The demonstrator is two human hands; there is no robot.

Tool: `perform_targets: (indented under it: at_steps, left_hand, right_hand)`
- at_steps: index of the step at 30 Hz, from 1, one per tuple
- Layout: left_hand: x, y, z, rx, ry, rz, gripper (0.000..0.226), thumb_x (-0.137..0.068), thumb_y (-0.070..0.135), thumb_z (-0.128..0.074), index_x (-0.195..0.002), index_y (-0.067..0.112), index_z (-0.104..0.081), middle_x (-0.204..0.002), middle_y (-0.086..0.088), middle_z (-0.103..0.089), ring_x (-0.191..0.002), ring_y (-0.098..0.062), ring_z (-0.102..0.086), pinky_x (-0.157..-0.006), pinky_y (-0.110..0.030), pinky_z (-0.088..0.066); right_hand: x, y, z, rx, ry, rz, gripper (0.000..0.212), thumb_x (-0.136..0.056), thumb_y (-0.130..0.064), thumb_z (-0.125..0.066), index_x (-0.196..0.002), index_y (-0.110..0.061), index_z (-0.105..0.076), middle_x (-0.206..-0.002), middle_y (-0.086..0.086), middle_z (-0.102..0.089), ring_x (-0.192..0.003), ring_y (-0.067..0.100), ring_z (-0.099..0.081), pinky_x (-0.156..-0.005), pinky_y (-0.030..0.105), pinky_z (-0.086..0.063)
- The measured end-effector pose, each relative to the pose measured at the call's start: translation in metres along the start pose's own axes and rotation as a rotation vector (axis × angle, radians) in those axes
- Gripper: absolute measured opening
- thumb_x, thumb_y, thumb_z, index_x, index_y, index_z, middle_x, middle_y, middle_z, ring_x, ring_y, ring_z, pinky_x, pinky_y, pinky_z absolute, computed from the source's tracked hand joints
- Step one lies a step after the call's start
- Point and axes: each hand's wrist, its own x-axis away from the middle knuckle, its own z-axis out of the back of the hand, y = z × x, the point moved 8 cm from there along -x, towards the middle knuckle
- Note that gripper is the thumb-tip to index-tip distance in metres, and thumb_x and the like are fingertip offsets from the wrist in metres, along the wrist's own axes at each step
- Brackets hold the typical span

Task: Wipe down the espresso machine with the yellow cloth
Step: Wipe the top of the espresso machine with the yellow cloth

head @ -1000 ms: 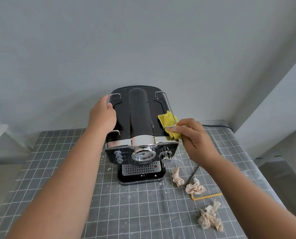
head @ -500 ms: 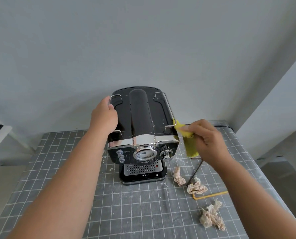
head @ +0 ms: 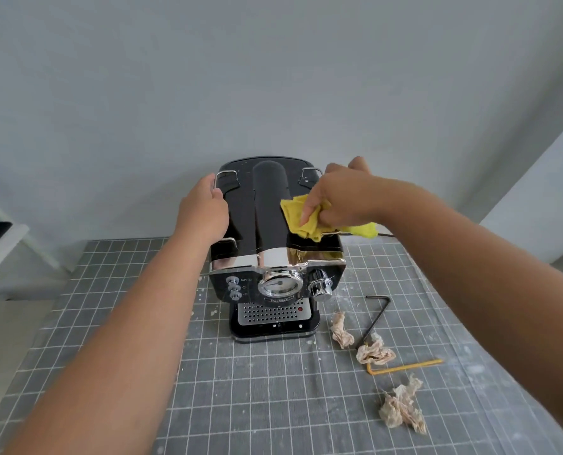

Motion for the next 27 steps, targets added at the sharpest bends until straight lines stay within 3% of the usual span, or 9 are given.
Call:
perform_targets:
  at_steps: [4, 10, 17, 21, 24, 27]
  left_hand:
    - [-0.001, 0.0, -0.001, -0.01, -0.003, -0.001, 0.045, -0.102, 0.019, -0.029, -0.147, 0.019, -0.033, -0.15, -0.001, -0.039, -0.137, -0.023, -0.037, -0.11, -0.034, -0.029]
    - [-0.002, 0.002, -0.002, -0.024, -0.007, -0.017, 0.045, -0.102, 0.018, -0.029, -0.147, 0.021, -0.034, -0.147, -0.003, -0.043, -0.134, -0.026, -0.039, -0.107, -0.035, -0.031]
    - [0.0, 0.002, -0.001, -0.046, -0.009, -0.002, 0.045, -0.102, 0.019, -0.028, -0.147, 0.021, -0.033, -0.149, -0.003, -0.04, -0.136, -0.025, -0.036, -0.108, -0.034, -0.03]
    - [0.002, 0.004, 0.0, -0.038, -0.002, -0.003, 0.045, -0.102, 0.018, -0.028, -0.147, 0.021, -0.034, -0.149, -0.003, -0.041, -0.136, -0.025, -0.037, -0.107, -0.033, -0.03]
    - [0.004, 0.006, 0.0, -0.023, 0.008, -0.007, 0.042, -0.102, 0.016, -0.029, -0.142, 0.019, -0.04, -0.142, -0.005, -0.047, -0.13, -0.026, -0.042, -0.095, -0.027, -0.031]
    - [0.006, 0.008, 0.0, -0.03, 0.012, -0.011, 0.043, -0.102, 0.016, -0.029, -0.144, 0.019, -0.038, -0.144, -0.006, -0.046, -0.132, -0.026, -0.041, -0.094, -0.025, -0.029]
  right_hand:
    - [-0.008, -0.002, 0.0, 0.032, 0.143, -0.009, 0.035, -0.085, -0.022, -0.053, -0.106, -0.047, -0.066, -0.077, -0.014, -0.054, -0.104, 0.014, -0.045, -0.086, 0.035, -0.02]
    - [0.014, -0.013, -0.01, -0.063, -0.02, 0.162, 0.037, -0.088, -0.018, -0.053, -0.095, -0.052, -0.067, -0.087, -0.021, -0.056, -0.098, 0.008, -0.032, -0.076, 0.029, -0.01]
    - [-0.011, -0.006, 0.005, 0.058, 0.127, 0.051, 0.042, -0.088, -0.013, -0.048, -0.099, -0.048, -0.068, -0.087, -0.013, -0.056, -0.103, 0.019, -0.041, -0.084, 0.038, -0.022]
    - [0.005, -0.013, -0.009, -0.023, -0.029, 0.15, 0.046, -0.088, -0.009, -0.046, -0.093, -0.049, -0.067, -0.089, -0.016, -0.053, -0.099, 0.012, -0.038, -0.089, 0.039, -0.021]
    - [0.013, -0.016, -0.013, -0.096, -0.166, 0.194, 0.05, -0.087, -0.005, -0.044, -0.087, -0.049, -0.068, -0.089, -0.021, -0.052, -0.098, 0.008, -0.04, -0.091, 0.038, -0.02]
    - [0.007, -0.025, -0.011, 0.013, -0.233, 0.231, 0.053, -0.082, -0.001, -0.043, -0.077, -0.048, -0.068, -0.095, -0.017, -0.058, -0.097, 0.01, -0.041, -0.089, 0.04, -0.022]
